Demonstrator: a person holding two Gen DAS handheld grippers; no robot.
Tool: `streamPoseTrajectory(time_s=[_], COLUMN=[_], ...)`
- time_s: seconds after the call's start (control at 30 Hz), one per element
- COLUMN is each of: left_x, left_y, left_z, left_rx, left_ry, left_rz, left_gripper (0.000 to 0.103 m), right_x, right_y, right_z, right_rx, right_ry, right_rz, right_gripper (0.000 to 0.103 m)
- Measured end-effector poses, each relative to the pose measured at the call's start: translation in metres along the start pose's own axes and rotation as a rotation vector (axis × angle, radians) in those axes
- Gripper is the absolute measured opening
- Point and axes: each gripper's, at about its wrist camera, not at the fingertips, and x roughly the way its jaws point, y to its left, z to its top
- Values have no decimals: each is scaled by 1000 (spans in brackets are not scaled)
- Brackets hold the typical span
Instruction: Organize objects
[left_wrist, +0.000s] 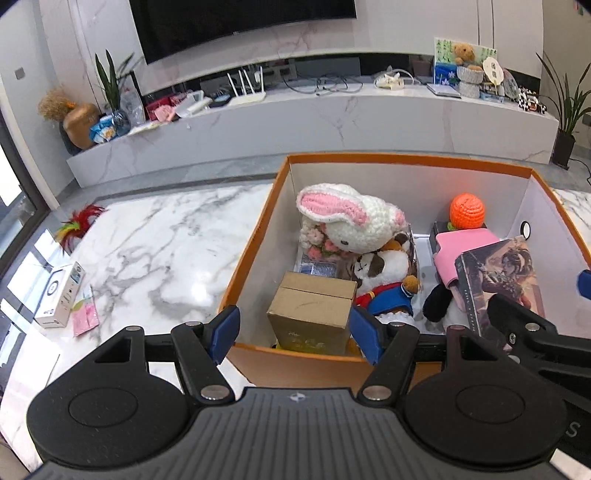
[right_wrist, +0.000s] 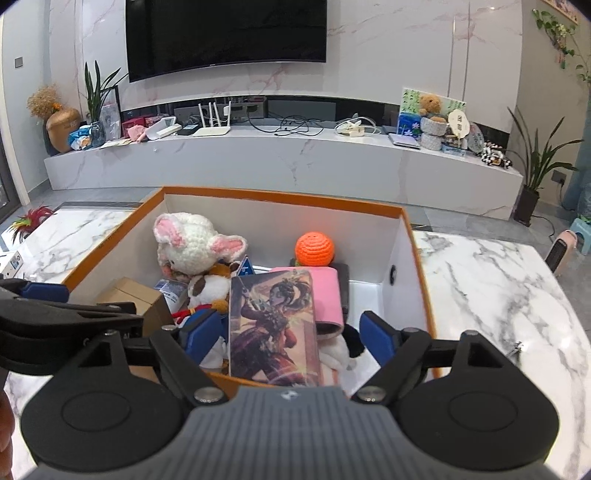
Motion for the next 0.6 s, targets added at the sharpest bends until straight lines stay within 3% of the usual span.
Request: streamPoseTrajectory(time_s=[0.1,0.17,0.27,0.6], left_x=[-8,-13,-21,-26], left_y=[-1,-1,1,9], left_z=[-2,-4,-8,-7], left_rx=[-13,-42,-61,-92], left_ry=[-20,-10,-36,-5], left_rz=[28,65,86,29], left_gripper=[81,90,90,90], right_x=[-8,-12,-17,-22], right_y=[-2,-2,-2,-3], right_z=[-2,-3,-4,-2], right_rx=[13,19,28,31], right_ry=[-3,-4,-8,-16], right_rz=[-3,-8,-10,-16], right_gripper=[87,87,87,89])
